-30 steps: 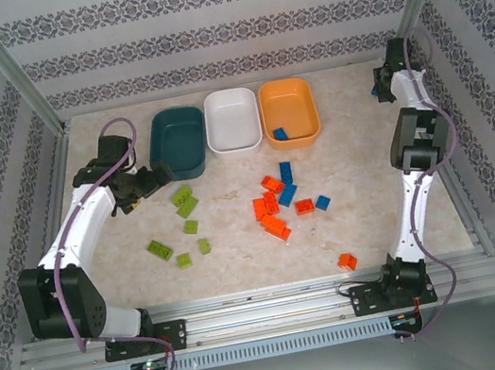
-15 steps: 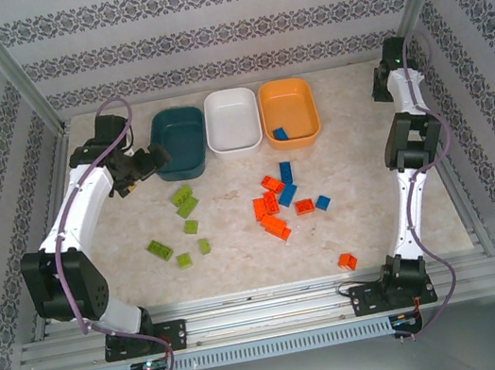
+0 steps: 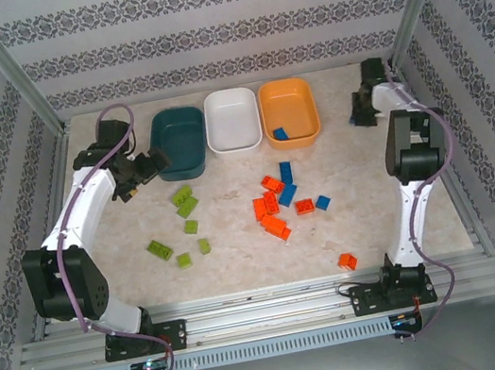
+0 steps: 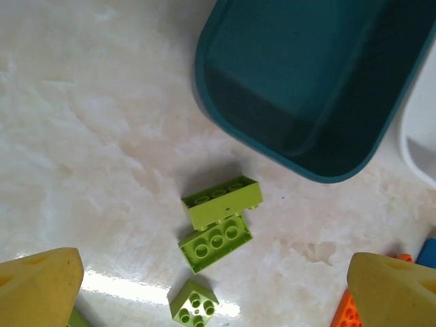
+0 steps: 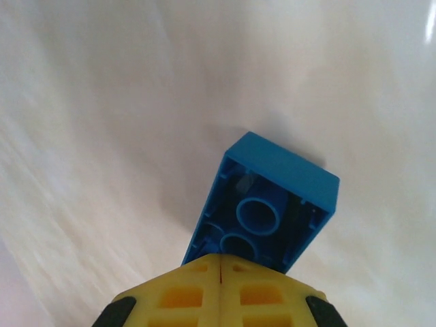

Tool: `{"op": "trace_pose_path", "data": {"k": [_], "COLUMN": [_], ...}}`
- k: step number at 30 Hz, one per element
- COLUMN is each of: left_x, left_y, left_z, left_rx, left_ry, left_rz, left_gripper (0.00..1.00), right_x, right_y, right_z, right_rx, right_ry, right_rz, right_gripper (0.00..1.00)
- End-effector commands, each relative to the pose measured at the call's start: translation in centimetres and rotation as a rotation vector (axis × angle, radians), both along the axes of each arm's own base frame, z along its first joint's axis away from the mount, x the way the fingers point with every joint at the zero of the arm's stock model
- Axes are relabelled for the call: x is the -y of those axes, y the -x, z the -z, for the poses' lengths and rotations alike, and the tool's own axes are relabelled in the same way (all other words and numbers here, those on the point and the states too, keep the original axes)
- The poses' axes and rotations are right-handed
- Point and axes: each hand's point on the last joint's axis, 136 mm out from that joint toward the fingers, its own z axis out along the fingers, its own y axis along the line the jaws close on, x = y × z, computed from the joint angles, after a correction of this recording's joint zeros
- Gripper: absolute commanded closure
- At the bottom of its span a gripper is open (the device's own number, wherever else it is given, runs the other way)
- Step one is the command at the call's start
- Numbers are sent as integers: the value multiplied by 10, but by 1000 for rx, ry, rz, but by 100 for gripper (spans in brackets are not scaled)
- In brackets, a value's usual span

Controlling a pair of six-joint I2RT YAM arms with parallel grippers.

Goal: Sort the legos into containers by color

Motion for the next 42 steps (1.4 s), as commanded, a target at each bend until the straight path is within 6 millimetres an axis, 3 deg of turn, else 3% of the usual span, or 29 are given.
{"op": "trace_pose_path", "data": {"k": [1, 4, 7, 9, 13, 19, 25, 30, 38, 42], "left_x": [-7, -5, -1, -1, -1, -2, -1, -4, -8, -9], "left_y": [-5, -5, -3, 1, 9, 16, 19, 21, 20, 21], "left_z": [-7, -6, -4, -3, -9, -16, -12, -10, -14, -18], "left_rx": [54, 65, 69, 71, 99, 124, 133, 143, 144, 151], "left_ry": [4, 16, 36, 44, 51, 45, 57, 42, -4, -22], "left_rz": [-40, -35, -30, -36, -44, -39, -45, -48, -13, 7], "left_gripper": [0, 0, 0, 0, 0, 0, 0, 0, 0, 0], "right_x": [-59, -60, -53, -50, -53, -63, -67, -81, -95, -101], "right_y": [35, 52, 65, 77, 88, 91, 80, 89, 117, 94], "right_z": [-14, -41, -62, -67, -60, -34, -29, -17, -12, -12], "right_rx": [-50, -48, -67, -93, -96, -84, -102, -170, -359, -271], "right_ry": [-14, 99, 194, 233, 202, -29, -93, -157, -170, -178], "right_rz": [-148, -269, -395, -461, -585, -685, -732, -632, -204, -104], "right_gripper": [100, 97, 74, 63, 55, 47, 40, 31, 26, 26]}}
